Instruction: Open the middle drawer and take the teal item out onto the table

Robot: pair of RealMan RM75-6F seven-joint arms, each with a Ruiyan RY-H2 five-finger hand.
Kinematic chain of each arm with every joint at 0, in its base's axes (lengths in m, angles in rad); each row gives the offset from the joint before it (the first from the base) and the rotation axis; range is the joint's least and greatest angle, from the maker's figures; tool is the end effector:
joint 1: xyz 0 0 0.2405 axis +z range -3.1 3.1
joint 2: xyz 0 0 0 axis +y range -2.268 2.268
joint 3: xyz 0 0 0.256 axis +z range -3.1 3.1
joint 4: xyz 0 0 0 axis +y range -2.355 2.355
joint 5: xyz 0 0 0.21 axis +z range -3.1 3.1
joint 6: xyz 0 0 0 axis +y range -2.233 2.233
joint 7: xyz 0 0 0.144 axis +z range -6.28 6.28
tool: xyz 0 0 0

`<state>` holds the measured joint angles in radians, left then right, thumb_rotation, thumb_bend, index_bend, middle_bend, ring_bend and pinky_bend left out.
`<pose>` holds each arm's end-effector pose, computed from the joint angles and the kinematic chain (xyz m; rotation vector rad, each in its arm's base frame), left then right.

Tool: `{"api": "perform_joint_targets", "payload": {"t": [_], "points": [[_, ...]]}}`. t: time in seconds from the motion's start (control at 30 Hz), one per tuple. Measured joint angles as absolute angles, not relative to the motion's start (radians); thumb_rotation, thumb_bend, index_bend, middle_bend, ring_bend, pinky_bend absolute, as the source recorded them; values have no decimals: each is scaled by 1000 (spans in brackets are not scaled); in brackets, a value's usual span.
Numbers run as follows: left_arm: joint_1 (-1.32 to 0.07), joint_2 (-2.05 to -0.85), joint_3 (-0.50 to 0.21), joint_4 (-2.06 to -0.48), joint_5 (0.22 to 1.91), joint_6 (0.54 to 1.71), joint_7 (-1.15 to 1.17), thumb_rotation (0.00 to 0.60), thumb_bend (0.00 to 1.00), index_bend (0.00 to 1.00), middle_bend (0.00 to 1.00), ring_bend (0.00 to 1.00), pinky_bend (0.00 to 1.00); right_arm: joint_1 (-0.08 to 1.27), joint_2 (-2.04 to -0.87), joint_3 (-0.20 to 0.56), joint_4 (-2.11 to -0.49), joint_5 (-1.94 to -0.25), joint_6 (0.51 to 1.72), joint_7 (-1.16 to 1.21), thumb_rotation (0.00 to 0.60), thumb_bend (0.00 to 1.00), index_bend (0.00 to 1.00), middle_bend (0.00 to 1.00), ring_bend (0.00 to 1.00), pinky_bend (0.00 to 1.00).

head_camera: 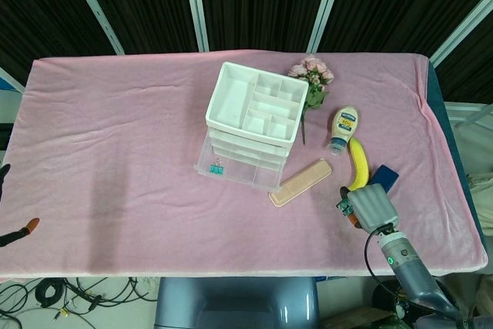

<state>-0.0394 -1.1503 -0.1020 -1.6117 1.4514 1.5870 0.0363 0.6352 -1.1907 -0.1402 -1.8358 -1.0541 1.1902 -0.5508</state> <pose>-0.3135 0.1759 0.1727 -1.2312 -0.8330 -0.9345 -0.2268 -0.2630 0.0687 1.8660 -0.8277 0.5327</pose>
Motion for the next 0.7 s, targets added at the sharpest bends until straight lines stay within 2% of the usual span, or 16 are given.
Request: {"api": "perform_joint_targets", "payload": {"t": [0.17, 0.23, 0.37, 0.5, 0.6, 0.7], "points": [[-39, -1150, -101, -1613, 1450, 1585, 37, 600, 0, 0, 0, 0, 0, 610, -1241, -141, -1784, -1050, 1170, -554, 600, 266, 542, 904, 916, 803], [-39, -1149, -102, -1614, 1450, 1586, 37, 600, 0, 0, 0, 0, 0, 602, -1260, -139, -1767, -1049, 1166, -556, 600, 240, 500, 902, 915, 803], [-39, -1149, -103, -1616, 1449, 1585, 36, 600, 0, 0, 0, 0, 0, 589, -1283, -128, -1752, -1050, 1163, -567, 600, 168, 275, 899, 911, 803], [-40, -1149, -102, -1615, 1451, 1585, 37, 600, 0, 0, 0, 0, 0, 582, -1286, -125, -1751, -1062, 1166, -585, 600, 145, 121, 895, 908, 803], [-40, -1149, -102, -1616, 1451, 1585, 38, 600, 0, 0, 0, 0, 0, 573, -1284, -125, -1751, -1076, 1176, -599, 600, 131, 41, 892, 905, 803], [-39, -1149, -102, -1617, 1451, 1585, 37, 600, 0, 0, 0, 0, 0, 563, -1278, -126, -1754, -1091, 1187, -609, 600, 131, 16, 885, 898, 799]]}}
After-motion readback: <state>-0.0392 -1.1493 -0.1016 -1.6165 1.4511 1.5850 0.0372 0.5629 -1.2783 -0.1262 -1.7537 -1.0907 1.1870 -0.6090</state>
